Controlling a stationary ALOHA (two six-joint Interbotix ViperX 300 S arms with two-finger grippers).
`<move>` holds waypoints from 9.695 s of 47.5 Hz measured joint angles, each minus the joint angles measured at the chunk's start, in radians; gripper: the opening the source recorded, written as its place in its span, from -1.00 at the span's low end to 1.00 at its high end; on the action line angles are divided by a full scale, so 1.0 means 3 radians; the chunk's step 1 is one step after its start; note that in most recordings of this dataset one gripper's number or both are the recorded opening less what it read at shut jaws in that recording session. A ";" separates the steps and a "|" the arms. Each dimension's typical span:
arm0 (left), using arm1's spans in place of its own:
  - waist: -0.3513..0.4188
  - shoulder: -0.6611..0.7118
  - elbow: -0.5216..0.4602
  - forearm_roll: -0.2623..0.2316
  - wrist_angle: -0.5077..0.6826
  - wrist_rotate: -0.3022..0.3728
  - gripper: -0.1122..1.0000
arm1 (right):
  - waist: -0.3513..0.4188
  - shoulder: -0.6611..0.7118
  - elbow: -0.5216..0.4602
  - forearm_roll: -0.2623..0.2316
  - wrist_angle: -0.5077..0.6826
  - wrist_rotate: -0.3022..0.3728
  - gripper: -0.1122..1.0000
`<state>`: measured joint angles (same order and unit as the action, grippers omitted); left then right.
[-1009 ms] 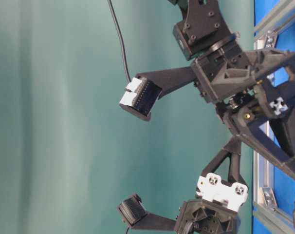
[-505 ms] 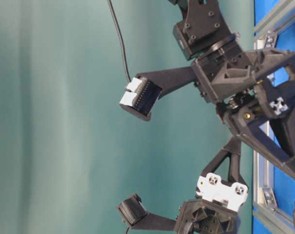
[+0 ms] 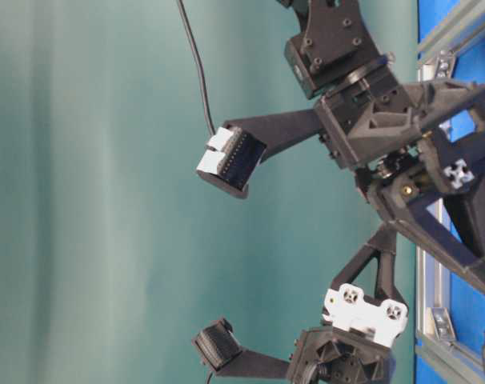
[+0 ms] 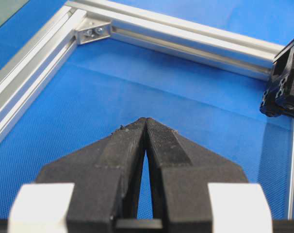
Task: Insert the wire through the string loop located on the left side.
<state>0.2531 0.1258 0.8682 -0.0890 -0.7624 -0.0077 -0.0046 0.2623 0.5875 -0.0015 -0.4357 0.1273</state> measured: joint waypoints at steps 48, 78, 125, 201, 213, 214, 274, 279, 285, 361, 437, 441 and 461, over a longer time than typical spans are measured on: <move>0.0000 0.0000 0.0000 0.0000 0.0000 0.0000 -0.80 | 0.0015 0.0358 -0.0491 -0.0010 0.0066 0.0000 -0.80; -0.0005 0.0000 0.0000 0.0000 0.0000 0.0000 -0.80 | 0.0020 0.0378 -0.0537 -0.0010 0.0087 0.0000 -0.80; -0.0015 -0.1227 0.1263 0.0000 0.0000 0.0000 -0.80 | 0.0020 0.0383 -0.0537 -0.0010 0.0087 0.0000 -0.80; -0.0977 -0.2066 0.1723 0.0036 0.0450 -0.0005 -0.58 | 0.0031 0.0383 -0.0537 -0.0015 0.0087 0.0005 -0.80; -0.1058 -0.2061 0.1718 0.0036 0.0470 -0.0005 0.69 | 0.0031 0.0383 -0.0537 -0.0010 0.0087 0.0005 -0.80; -0.1064 -0.2061 0.1718 0.0036 0.0470 -0.0005 0.76 | 0.0036 0.0383 -0.0537 -0.0015 0.0087 0.0005 -0.80; -0.1074 -0.0833 0.1258 0.0036 0.0332 -0.0005 0.76 | 0.0031 0.0383 -0.0537 -0.0010 0.0087 0.0010 -0.80; -0.1069 -0.0833 0.1258 0.0036 0.0332 -0.0005 0.76 | 0.0036 0.0383 -0.0537 -0.0015 0.0087 0.0010 -0.80; -0.1074 -0.0833 0.1258 0.0036 0.0327 -0.0005 0.75 | 0.0036 0.0383 -0.0537 -0.0015 0.0087 0.0005 -0.80; -0.1079 -0.0833 0.1232 0.0041 0.0343 -0.0005 -0.66 | 0.0082 0.0383 -0.0537 0.0000 0.0138 0.0031 0.94; -0.0900 -0.4735 0.1570 0.0072 0.3365 -0.0174 -0.66 | 0.0077 0.0383 -0.0562 0.0000 0.0133 0.0031 0.95; -0.0900 -0.4735 0.1565 0.0072 0.3354 -0.0159 -0.66 | 0.0077 0.0383 -0.0562 0.0000 0.0133 0.0031 0.95; -0.0900 -0.4730 0.1570 0.0072 0.3365 -0.0205 -0.64 | 0.0082 0.0383 -0.0562 0.0000 0.0133 0.0031 0.95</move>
<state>-0.0169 -1.2931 1.3392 -0.0675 0.2470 -0.0690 0.0199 0.3774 0.4188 -0.0015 -0.3958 0.1365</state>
